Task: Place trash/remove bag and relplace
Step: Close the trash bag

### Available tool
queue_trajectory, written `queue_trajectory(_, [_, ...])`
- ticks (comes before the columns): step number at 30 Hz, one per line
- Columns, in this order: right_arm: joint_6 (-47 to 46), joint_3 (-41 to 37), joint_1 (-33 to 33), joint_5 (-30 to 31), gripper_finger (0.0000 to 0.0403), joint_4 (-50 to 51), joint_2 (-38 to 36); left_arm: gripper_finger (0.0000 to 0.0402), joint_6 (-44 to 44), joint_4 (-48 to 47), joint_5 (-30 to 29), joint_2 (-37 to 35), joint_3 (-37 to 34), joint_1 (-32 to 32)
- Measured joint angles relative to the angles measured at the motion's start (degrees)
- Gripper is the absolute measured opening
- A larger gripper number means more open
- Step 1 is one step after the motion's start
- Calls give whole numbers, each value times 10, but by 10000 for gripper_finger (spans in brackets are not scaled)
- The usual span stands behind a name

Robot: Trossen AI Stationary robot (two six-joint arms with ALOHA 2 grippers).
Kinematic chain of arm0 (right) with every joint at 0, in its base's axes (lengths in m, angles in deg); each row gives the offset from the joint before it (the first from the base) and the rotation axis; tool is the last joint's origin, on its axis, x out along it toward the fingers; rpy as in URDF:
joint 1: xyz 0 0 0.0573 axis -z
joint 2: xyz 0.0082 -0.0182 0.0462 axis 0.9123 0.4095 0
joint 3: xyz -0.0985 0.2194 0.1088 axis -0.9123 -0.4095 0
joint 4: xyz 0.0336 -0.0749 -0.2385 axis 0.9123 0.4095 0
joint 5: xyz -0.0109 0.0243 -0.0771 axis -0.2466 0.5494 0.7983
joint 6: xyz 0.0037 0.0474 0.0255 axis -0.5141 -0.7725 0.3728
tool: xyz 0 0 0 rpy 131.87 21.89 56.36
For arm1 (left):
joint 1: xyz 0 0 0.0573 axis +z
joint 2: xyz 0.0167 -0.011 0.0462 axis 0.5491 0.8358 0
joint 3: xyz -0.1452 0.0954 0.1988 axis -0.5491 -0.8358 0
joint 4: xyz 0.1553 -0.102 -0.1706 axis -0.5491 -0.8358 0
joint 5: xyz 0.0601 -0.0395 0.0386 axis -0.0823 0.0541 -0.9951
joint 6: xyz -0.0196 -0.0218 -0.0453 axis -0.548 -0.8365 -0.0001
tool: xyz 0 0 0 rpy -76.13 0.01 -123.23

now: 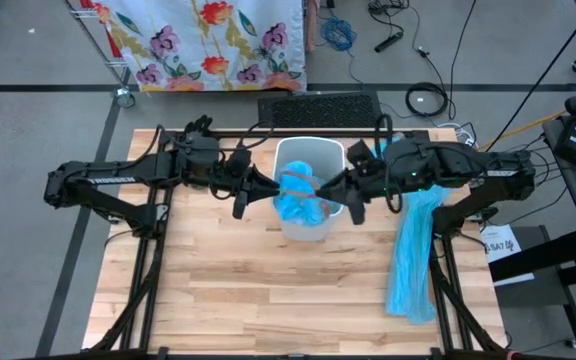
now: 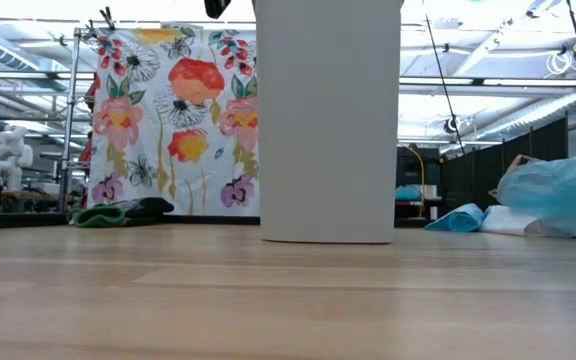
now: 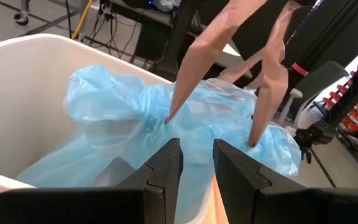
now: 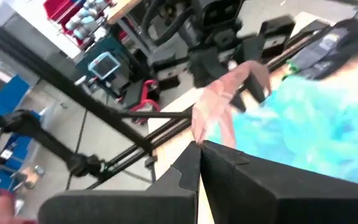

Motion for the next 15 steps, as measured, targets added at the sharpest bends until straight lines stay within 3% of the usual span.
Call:
queue_trajectory(6, [-24,0,-14,-3,37,35,-18,97,-2,0,0,0,0,0])
queue_trajectory(15, [-110,0,-17,-3,118,185,-25,97,-4,-6,1,0,0,0])
